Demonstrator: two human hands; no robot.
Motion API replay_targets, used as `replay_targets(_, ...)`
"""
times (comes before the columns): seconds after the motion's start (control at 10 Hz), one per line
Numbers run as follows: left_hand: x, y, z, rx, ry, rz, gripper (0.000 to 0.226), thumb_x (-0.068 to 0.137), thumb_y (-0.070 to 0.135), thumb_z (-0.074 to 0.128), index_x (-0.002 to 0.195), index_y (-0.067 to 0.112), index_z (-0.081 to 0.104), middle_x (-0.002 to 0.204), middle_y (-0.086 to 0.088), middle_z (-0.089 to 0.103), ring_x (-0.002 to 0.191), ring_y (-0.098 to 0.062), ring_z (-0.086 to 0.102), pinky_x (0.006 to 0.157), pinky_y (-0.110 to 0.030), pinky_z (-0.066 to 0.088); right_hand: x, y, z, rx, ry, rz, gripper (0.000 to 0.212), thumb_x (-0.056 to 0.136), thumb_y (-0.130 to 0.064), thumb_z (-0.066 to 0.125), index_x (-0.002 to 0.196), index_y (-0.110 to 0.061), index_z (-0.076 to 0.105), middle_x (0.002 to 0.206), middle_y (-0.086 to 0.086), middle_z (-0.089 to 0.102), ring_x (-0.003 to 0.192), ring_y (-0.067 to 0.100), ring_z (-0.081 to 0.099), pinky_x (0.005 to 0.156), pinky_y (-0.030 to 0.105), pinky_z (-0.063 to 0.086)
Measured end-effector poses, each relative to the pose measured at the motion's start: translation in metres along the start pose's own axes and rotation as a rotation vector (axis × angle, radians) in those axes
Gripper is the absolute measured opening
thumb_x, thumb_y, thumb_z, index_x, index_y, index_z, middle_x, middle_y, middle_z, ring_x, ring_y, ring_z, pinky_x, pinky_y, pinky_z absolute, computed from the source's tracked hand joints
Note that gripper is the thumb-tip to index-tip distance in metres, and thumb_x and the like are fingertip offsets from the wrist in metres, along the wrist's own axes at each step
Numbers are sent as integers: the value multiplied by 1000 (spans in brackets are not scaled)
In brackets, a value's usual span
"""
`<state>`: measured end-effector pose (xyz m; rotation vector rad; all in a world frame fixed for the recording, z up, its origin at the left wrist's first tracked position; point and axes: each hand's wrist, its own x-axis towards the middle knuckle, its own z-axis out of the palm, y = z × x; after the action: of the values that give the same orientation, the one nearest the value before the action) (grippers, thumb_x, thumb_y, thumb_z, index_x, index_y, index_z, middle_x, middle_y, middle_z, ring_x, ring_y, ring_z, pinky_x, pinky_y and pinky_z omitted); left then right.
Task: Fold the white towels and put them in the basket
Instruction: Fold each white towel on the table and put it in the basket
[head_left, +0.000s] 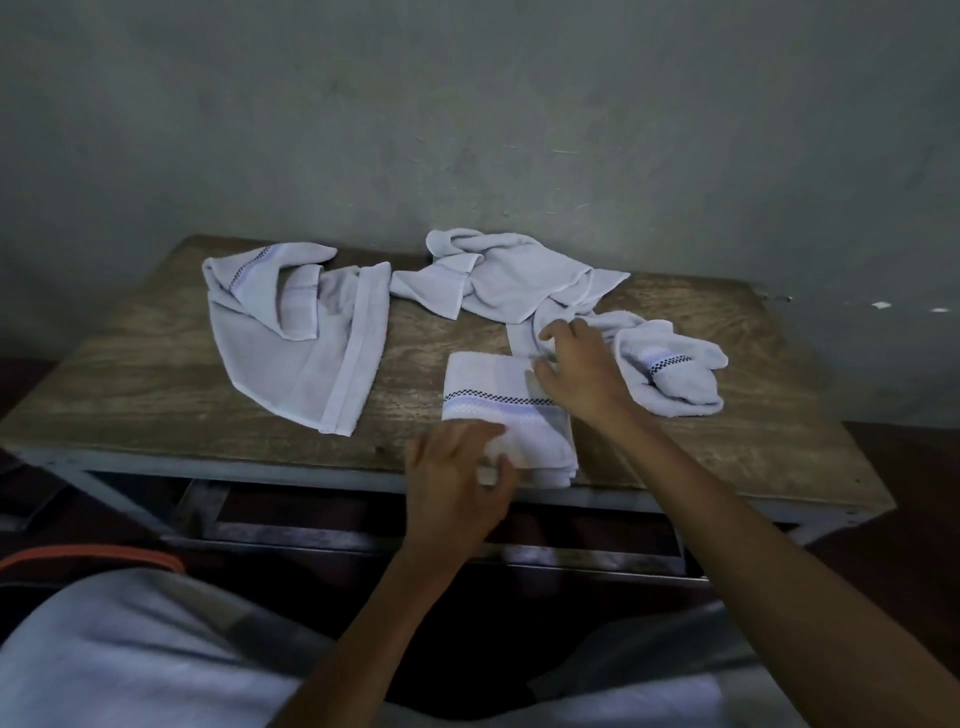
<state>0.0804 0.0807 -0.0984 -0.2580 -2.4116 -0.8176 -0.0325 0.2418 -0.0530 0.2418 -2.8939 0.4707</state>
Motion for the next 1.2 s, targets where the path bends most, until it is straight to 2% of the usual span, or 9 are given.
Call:
replay_targets(0.1, -13, -37, -23, 56, 24, -208, 25, 73, 33, 55, 92, 21, 63, 89, 5, 61, 86, -21, 54, 78, -36, 38, -24, -23, 7, 56, 42, -112, 36, 91, -27, 47, 120, -6, 52, 116, 17, 55, 108, 35, 50, 85, 42, 41)
replay_targets(0.2, -24, -60, -29, 26, -69, -274, 33, 72, 42, 54, 96, 20, 62, 91, 5, 63, 88, -20, 56, 80, -42, 46, -37, -27, 28, 3, -246, -114, 52, 95, -41, 30, 136, -9, 40, 140, 18, 40, 133, 33, 34, 103, 43, 33)
replay_targets(0.3, -25, -60, -26, -9, -92, -264, 35, 72, 46, 56, 99, 24, 61, 95, 10, 63, 91, -15, 57, 81, -41, 47, -40, -24, 39, -9, -431, -38, 58, 100, -47, 23, 149, -17, 16, 158, 15, 2, 147, 27, -3, 119, 42, 4)
replay_targets(0.4, -21, -53, -19, 42, -108, -248, 36, 71, 48, 60, 97, 24, 60, 92, 9, 60, 90, -16, 56, 79, -37, 44, -41, -25, 40, 12, -419, -30, 59, 100, -47, 22, 150, -19, 12, 159, 14, -5, 147, 24, -8, 118, 40, 0)
replay_targets(0.5, -13, -48, -14, 56, -99, -240, 34, 68, 41, 72, 96, 23, 61, 90, 9, 61, 88, -15, 56, 76, -31, 34, -42, -26, 38, 8, -422, -29, 59, 100, -47, 22, 151, -20, 9, 158, 14, -7, 146, 24, -9, 118, 39, -1)
replay_targets(0.6, -7, -45, -9, 52, -94, -248, 36, 68, 34, 74, 99, 21, 63, 93, 10, 64, 91, -15, 58, 79, -29, 31, -43, -26, 40, -23, -409, -42, 59, 100, -46, 22, 151, -19, 9, 158, 15, -5, 147, 24, -8, 118, 39, 0)
replay_targets(0.8, -7, -41, -4, -9, -77, -294, 32, 72, 24, 68, 102, 18, 61, 99, 9, 64, 93, -13, 59, 84, -30, 32, -43, -27, 43, -37, -374, -36, 58, 100, -47, 22, 151, -20, 10, 159, 14, -3, 147, 24, -6, 118, 38, 0)
replay_targets(0.9, -9, -45, -6, 18, -73, -310, 32, 70, 21, 70, 100, 17, 59, 98, 7, 64, 92, -16, 60, 81, -30, 32, -45, -26, 44, -35, -372, -35, 58, 100, -46, 21, 151, -20, 11, 159, 14, -3, 147, 24, -5, 118, 38, 0)
replay_targets(1.2, -7, -44, -6, 30, -62, -344, 33, 70, 31, 72, 97, 19, 58, 93, 8, 62, 87, -13, 57, 78, -27, 29, -44, -27, 43, -58, -372, -44, 58, 100, -46, 20, 151, -19, 10, 159, 14, -4, 147, 24, -6, 118, 39, 0)
